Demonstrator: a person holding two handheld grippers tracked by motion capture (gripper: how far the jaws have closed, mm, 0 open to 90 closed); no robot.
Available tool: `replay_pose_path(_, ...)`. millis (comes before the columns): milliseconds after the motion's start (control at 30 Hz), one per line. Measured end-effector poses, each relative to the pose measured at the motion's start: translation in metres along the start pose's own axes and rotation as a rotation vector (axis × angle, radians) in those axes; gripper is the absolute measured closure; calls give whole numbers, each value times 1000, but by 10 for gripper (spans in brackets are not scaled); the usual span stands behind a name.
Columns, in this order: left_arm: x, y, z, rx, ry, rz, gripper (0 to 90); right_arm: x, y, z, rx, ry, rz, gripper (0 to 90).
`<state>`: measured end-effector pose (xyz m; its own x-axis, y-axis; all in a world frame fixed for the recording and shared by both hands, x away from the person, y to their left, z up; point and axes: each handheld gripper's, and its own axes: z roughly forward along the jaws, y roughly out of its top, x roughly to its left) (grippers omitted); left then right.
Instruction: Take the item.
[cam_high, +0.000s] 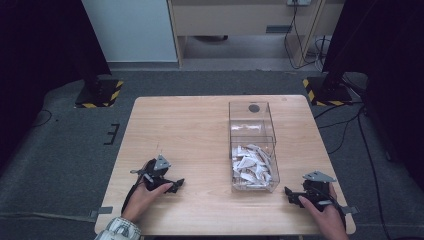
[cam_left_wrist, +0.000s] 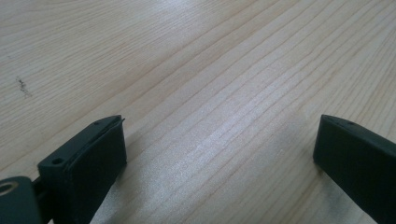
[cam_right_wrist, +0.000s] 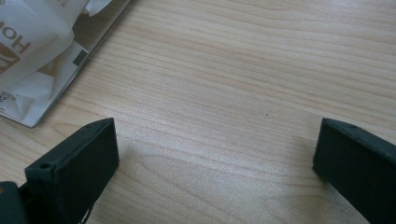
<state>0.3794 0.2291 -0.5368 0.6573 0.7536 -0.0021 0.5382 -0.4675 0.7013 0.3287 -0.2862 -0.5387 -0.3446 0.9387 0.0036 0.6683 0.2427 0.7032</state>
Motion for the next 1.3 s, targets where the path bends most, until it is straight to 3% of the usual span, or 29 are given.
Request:
replay_pose_path(433,-3,0,-5,-27,-14,-2,30,0,0,0,0,0,2,5)
replay_pose_path(600,-7,7,-10,-53,-22,24,32,0,0,0,0,0,-1,5)
replay_pose_path(1167,-18,17,-17,-91,-47,54,56,0,1,1,0,2,1,5)
replay_pose_path(1300,-19,25,-14,-80,-52,94,61,0,1,1,0,1,1,5)
